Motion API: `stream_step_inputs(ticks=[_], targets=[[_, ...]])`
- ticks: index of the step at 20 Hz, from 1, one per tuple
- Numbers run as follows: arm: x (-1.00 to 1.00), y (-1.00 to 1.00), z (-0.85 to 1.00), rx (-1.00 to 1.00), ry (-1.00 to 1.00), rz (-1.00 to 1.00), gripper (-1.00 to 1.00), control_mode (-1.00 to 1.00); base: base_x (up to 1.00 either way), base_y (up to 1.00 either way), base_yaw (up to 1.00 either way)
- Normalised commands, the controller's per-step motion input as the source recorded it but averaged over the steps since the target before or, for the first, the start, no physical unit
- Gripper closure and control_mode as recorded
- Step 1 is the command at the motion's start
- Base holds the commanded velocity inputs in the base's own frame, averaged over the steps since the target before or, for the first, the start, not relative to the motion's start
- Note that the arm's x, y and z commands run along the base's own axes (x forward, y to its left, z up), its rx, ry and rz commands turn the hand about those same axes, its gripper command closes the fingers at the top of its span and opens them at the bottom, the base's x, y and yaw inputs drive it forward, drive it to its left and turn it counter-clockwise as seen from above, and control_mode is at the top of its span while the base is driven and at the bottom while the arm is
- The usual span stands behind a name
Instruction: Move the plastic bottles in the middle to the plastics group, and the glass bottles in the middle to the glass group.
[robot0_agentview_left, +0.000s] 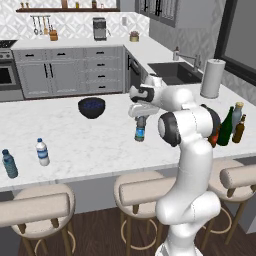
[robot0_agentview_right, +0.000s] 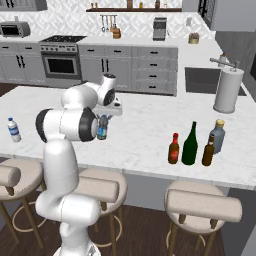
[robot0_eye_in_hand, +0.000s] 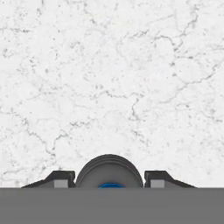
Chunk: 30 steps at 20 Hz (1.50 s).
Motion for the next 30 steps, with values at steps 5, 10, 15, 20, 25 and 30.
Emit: stream_step_inputs(ticks=[5, 10, 15, 20, 25, 30], targets=[[-0.75, 0.35, 0.36, 0.18, -0.03, 0.0, 1.0, -1.0, 0.0, 0.0, 0.0], [-0.75, 0.38, 0.37, 0.05, 0.0, 0.0, 1.0, -1.0, 0.0, 0.0, 0.0], [-0.83, 0.4, 0.28, 0.0, -0.03, 0.0, 1.0, -1.0, 0.0, 0.0, 0.0], [-0.77, 0.46, 0.13, 0.0, -0.09, 0.0, 1.0, -1.0, 0.0, 0.0, 0.0], [-0.51, 0.75, 0.08, 0.0, -0.04, 0.0, 1.0, -1.0, 0.0, 0.0, 0.0], [-0.26, 0.99, 0.01, -0.04, 0.0, 0.0, 1.0, -1.0, 0.0, 0.0, 0.0]])
